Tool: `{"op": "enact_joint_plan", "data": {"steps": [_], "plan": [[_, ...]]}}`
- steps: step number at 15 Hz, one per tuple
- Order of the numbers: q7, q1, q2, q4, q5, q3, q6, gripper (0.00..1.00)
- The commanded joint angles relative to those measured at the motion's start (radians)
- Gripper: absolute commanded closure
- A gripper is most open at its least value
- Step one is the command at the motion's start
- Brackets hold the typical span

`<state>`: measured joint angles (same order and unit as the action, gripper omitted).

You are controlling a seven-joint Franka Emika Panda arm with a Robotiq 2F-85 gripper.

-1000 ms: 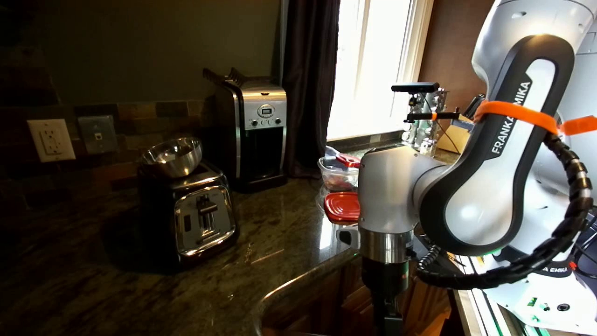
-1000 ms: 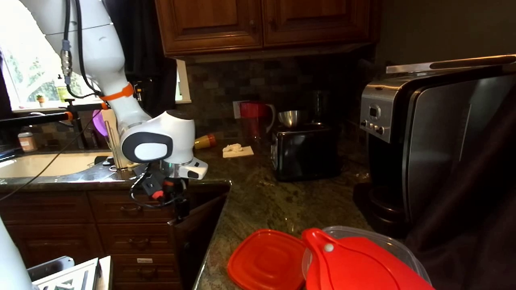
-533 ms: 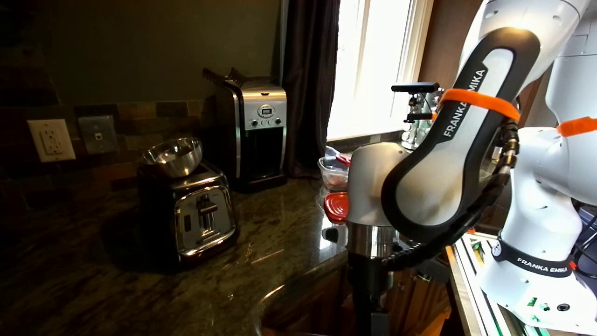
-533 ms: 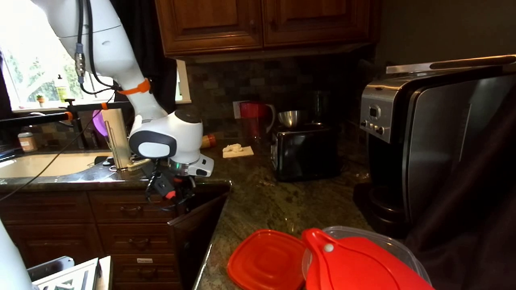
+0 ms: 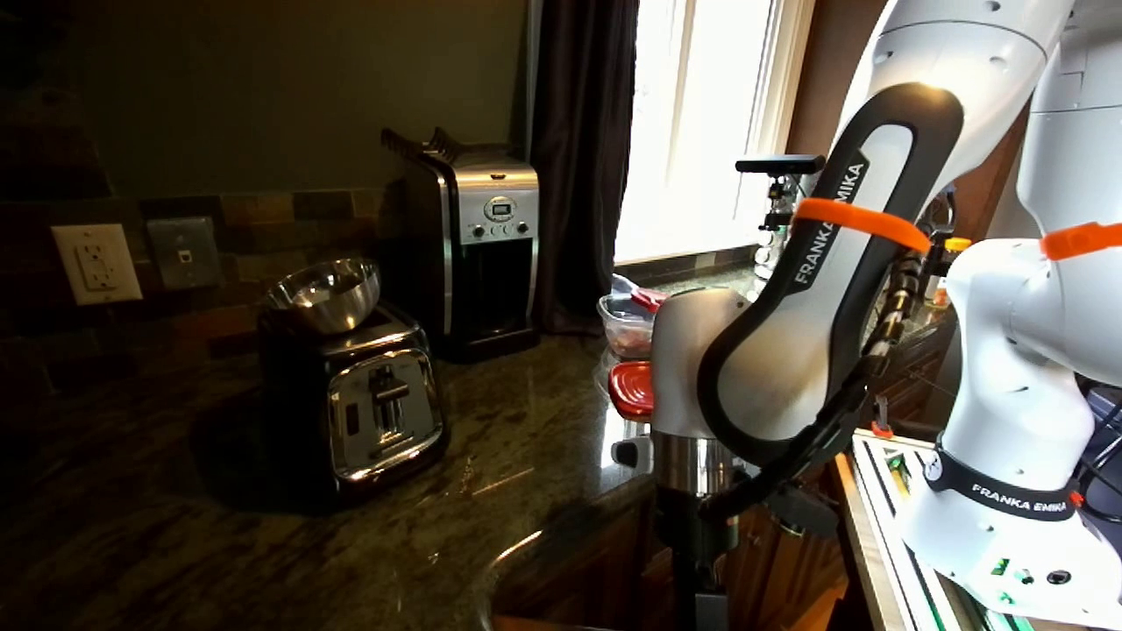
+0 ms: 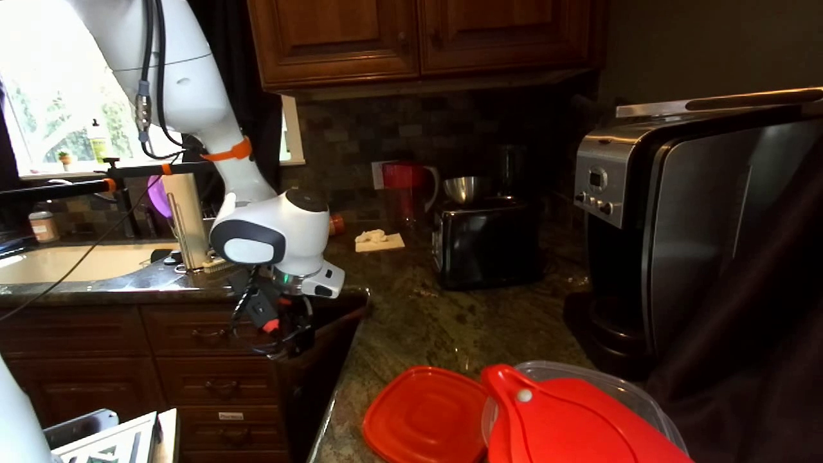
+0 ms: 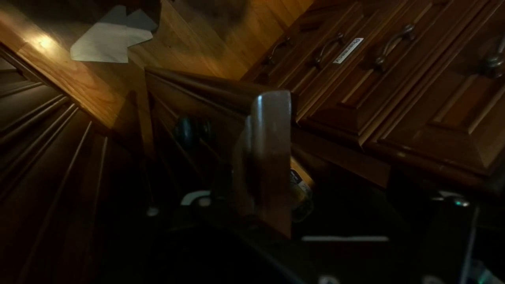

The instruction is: Close the open cabinet door below the counter

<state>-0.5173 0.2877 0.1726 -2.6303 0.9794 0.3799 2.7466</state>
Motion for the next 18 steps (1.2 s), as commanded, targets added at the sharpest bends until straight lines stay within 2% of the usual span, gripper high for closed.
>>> {"op": "enact_joint_plan", "data": {"steps": [1, 5, 9, 12, 15, 18], "plan": [[-0.032, -0.021, 0.045, 0.026, 0.006, 0.009, -0.05, 0.0], [-0.242, -0.056, 0.063, 0.096, 0.053, 0.031, -0.161, 0.0], [-0.363, -0.077, 0.12, 0.219, -0.02, -0.015, -0.369, 0.0], [-0.392, -0.09, 0.181, 0.321, -0.087, -0.051, -0.55, 0.0], [-0.356, -0.083, 0.128, 0.292, -0.077, -0.069, -0.555, 0.0], [-0.268, -0.062, 0.111, 0.233, -0.057, -0.078, -0.481, 0.0]]}}
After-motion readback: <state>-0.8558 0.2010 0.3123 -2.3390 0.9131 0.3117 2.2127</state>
